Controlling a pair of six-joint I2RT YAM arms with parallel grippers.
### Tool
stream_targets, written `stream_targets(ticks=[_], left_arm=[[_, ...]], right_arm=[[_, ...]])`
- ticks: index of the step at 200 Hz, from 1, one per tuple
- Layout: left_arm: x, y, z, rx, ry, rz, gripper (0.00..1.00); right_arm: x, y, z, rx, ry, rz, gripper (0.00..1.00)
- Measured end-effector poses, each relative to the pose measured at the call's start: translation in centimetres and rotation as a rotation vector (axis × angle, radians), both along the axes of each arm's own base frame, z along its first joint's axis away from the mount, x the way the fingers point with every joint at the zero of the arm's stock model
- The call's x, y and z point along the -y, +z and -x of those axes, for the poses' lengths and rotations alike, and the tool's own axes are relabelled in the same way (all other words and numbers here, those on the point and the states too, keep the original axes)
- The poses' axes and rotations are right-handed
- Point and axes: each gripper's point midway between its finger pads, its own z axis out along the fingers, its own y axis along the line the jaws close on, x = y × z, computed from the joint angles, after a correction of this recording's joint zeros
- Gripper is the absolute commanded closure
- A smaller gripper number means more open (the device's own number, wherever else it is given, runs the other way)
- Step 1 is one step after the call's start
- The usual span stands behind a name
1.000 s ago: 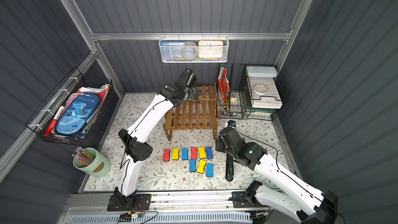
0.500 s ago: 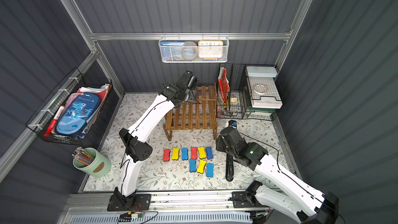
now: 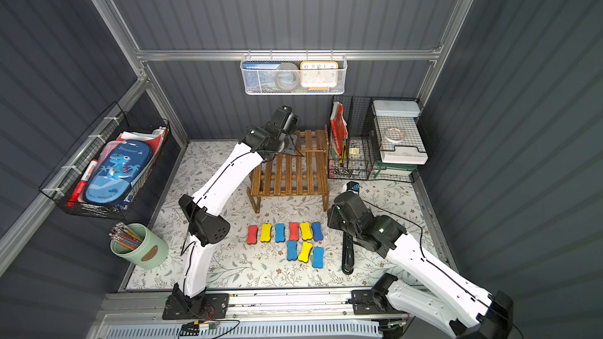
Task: Remove the whiteboard erasers from the shelf
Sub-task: Pick up the whiteboard eraser from the shelf.
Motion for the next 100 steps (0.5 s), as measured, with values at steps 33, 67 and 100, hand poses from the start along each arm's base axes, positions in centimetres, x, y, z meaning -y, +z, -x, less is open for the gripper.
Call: stream_targets(ticks=[33,67,100], left_arm=[[-1.6,1.4,2.4,-0.005,0.011,0.034,0.57],[-3.6,4.2,7.4,0.024,0.012,0.09,0.58],[-5.9,4.5,13.6,0.018,0.001,0.13,0.59]], right_arm=[[0.1,0.3,0.1,0.01,-0.001,-0.009,0.59],[0.2,0.4,0.2,0.007,-0.007,-0.014,0.59],[0.3,0.8,0.3,0.017,-0.01,-0.028,0.59]])
